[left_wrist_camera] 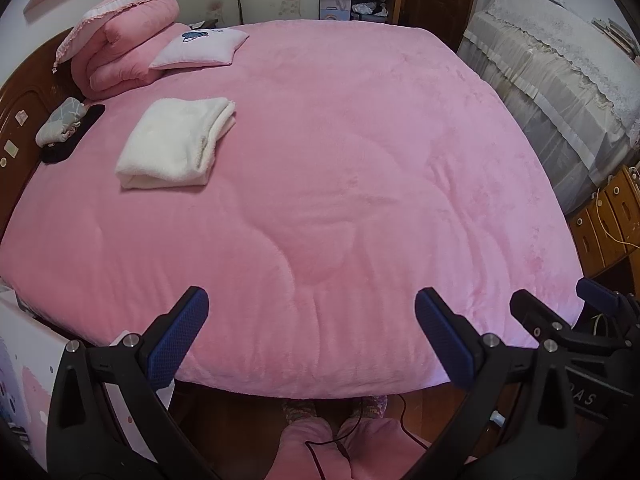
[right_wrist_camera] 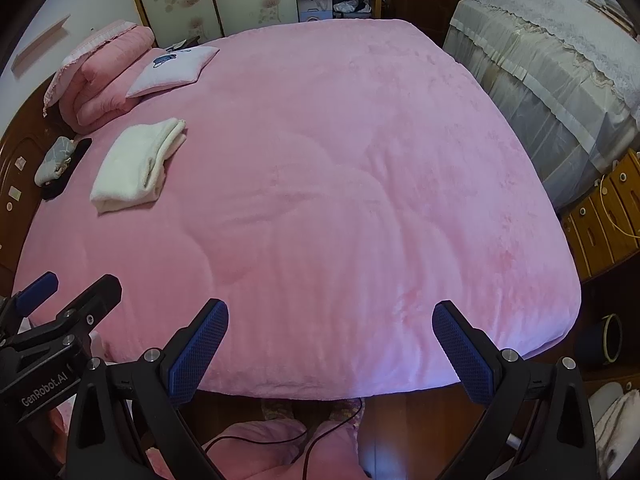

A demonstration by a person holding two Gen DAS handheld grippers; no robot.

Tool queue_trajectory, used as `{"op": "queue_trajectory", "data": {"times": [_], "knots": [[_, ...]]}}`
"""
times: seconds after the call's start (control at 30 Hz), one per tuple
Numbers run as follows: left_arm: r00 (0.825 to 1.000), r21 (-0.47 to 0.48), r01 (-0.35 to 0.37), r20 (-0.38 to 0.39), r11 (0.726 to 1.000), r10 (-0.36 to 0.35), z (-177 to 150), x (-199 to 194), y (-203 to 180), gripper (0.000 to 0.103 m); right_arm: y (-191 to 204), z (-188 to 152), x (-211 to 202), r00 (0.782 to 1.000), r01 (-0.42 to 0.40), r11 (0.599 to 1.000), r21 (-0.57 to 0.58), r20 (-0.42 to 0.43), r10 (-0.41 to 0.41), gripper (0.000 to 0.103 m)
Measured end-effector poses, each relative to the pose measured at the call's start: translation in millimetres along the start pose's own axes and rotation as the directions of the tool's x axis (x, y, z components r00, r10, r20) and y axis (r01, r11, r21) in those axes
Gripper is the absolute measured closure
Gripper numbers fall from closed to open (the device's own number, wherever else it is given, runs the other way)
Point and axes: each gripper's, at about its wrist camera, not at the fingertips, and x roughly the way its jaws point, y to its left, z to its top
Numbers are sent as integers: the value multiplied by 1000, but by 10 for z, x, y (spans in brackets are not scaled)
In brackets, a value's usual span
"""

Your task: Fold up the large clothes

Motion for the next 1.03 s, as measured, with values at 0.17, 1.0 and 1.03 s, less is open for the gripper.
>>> {"op": "queue_trajectory", "data": {"times": [0.17,1.0,1.03], "knots": [[1000,1,2,-7,1000,-2,-7,19,11,1,9,14,14,1000,2,1000,-3,-3,-2,0],[999,62,29,-35,998,-27,104,212,116,1,-78,54,99,1000,21,1000,17,-23,-21,0],[999,66,32,-38,997,-30,109,223,121,1,-83,72,110,999,24,1000,19,-24,-24,0]]}}
